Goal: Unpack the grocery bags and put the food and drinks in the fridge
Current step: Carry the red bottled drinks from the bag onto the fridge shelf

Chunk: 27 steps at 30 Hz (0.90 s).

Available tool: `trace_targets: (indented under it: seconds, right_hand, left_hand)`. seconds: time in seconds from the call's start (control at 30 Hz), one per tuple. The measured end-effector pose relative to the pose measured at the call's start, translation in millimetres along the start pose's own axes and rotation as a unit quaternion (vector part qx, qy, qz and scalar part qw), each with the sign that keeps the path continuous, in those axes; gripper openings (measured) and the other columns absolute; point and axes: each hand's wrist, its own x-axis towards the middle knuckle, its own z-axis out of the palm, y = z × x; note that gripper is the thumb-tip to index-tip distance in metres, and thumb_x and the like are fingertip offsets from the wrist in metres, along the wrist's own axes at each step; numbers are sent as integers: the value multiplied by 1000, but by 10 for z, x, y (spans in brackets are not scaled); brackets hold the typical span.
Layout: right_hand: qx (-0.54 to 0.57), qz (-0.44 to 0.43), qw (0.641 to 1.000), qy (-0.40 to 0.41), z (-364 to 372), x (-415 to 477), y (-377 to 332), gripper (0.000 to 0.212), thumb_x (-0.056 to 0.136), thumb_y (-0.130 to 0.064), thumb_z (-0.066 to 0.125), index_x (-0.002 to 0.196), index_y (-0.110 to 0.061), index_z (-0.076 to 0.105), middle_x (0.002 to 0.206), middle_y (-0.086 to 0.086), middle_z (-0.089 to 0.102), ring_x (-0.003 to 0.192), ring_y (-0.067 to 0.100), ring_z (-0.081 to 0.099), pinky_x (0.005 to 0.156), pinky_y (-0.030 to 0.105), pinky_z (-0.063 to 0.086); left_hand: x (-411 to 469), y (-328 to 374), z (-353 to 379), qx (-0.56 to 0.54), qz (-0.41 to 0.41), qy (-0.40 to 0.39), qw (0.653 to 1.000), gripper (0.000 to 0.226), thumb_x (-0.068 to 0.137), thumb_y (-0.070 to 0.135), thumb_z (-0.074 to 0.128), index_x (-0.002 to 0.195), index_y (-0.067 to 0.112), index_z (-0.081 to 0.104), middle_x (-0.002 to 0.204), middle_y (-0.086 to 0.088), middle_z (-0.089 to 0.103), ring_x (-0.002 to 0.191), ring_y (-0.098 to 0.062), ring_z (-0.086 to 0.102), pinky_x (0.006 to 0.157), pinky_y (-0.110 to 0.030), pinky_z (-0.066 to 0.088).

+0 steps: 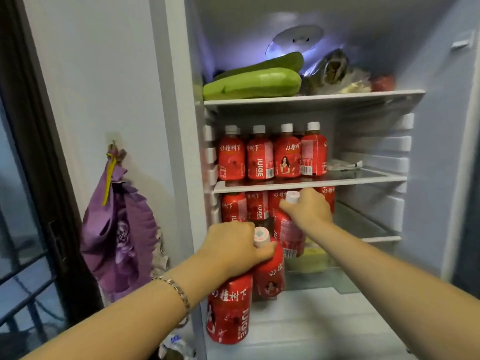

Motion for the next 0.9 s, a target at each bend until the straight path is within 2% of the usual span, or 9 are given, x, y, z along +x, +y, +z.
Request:
trace_targets:
  seconds: [0.2,0.3,0.37,0.5,0.63,0.7,0.8,0.83,0.9]
  right_hand:
    - [50,-47,998,9,413,281,122,38,82,-41,68,89,-4,62,97,15,65,93,32,61,68,30,39]
    - [43,6,993,-114,549,282,358,71,71,-52,74,122,-10,51,124,16,45,116,34,50,99,39,43]
    - [-2,17,979,-204,685,257,546,81,66,-54,76,130,-16,44,129,14,46,118,32,51,102,41,43]
    - [30,7,977,-209,992,454,585,67,62,-54,79,114,-16,61,112,11,64,102,26,62,91,38,52]
    - [89,6,972,-218,1171,616,506,33,79,-26,74,103,-6,67,105,12,68,98,26,65,84,31,51]
    - [105,-1,970,-219,1148,594,560,27,82,-19,69,107,-8,66,107,10,69,101,25,64,86,30,49]
    - [137,-59,926,-347,817,503,666,76,72,-9,73,139,-21,39,135,0,49,121,18,52,102,35,45]
    - [129,-96,897,-412,664,433,682,92,72,-5,73,146,-26,23,139,-8,37,127,13,44,104,29,42]
    - [132,-150,846,-494,407,241,657,105,72,-6,77,146,-37,8,134,-22,36,125,-1,42,99,12,39]
  left_hand:
    - [309,-115,172,-4,-8,-1,1000,43,86,63,44,79,21,49,94,0,67,89,-20,63,71,-28,42]
    - [393,-141,242,1,-4,5,1000,42,86,63,45,79,22,47,96,1,67,90,-19,62,68,-26,37]
    - [431,-150,301,-1,-3,2,1000,40,86,64,45,81,24,47,95,2,67,88,-16,62,68,-24,36]
    - [484,-163,376,-3,-7,-9,1000,37,86,63,44,82,26,50,95,3,67,88,-14,62,68,-23,37]
    - [492,-137,390,8,-29,-18,999,43,86,62,45,88,21,58,96,1,67,90,-16,63,73,-27,43]
    - [474,-153,395,3,-39,-19,999,44,85,63,45,90,22,59,95,2,68,88,-15,63,73,-27,45]
    - [429,-187,415,6,-44,-21,999,41,85,64,44,83,25,53,91,4,67,83,-12,61,67,-24,40]
    - [418,-189,416,7,-46,-19,999,40,84,64,44,82,25,52,90,4,67,82,-12,61,66,-24,39]
    - [416,-155,404,2,-48,-17,999,40,85,63,45,84,24,55,90,4,67,82,-12,61,67,-24,40]
